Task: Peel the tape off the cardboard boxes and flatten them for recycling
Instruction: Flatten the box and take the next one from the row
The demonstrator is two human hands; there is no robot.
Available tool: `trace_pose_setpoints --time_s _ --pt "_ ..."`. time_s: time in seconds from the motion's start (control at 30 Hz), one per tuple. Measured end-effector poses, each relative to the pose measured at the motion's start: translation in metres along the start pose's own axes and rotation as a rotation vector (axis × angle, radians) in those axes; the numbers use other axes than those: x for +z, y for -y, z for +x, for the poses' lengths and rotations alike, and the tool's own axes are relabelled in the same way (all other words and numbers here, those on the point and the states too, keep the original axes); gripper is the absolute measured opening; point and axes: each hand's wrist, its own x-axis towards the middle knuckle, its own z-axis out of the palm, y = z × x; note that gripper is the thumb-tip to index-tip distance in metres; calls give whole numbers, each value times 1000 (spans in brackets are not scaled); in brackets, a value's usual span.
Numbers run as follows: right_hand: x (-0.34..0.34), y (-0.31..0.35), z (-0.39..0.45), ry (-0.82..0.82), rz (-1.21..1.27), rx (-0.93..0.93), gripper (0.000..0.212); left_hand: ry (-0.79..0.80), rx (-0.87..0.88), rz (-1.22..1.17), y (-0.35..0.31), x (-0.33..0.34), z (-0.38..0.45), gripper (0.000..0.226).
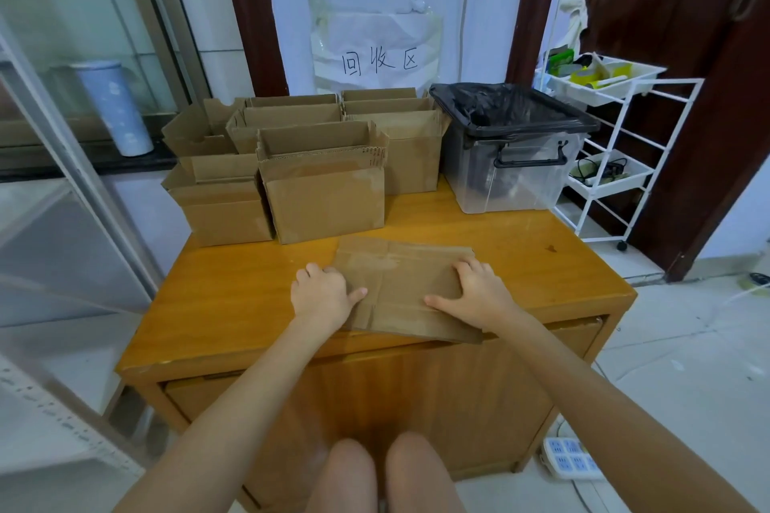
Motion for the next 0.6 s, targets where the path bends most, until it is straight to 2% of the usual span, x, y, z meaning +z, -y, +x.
trace_pose_setpoints --time_s 0.1,0.2,0.27,0.4,0.53,0.6 --pt "4 -2 -3 17 109 67 101 155 -70 -220 5 -6 12 66" --pt "0 -1 -8 3 272 126 113 169 -75 -330 9 -4 17 74" --pt "-2 -1 -8 -9 297 121 111 159 -68 -370 8 -3 16 77" --pt "-6 -8 -4 -52 337 78 86 143 -116 -399 -6 -4 4 87" --pt "-14 -20 0 -94 77 30 40 111 -99 -398 -45 -7 -11 87" --pt "-15 -30 3 -77 19 47 37 94 -70 -380 -70 -8 -17 78"
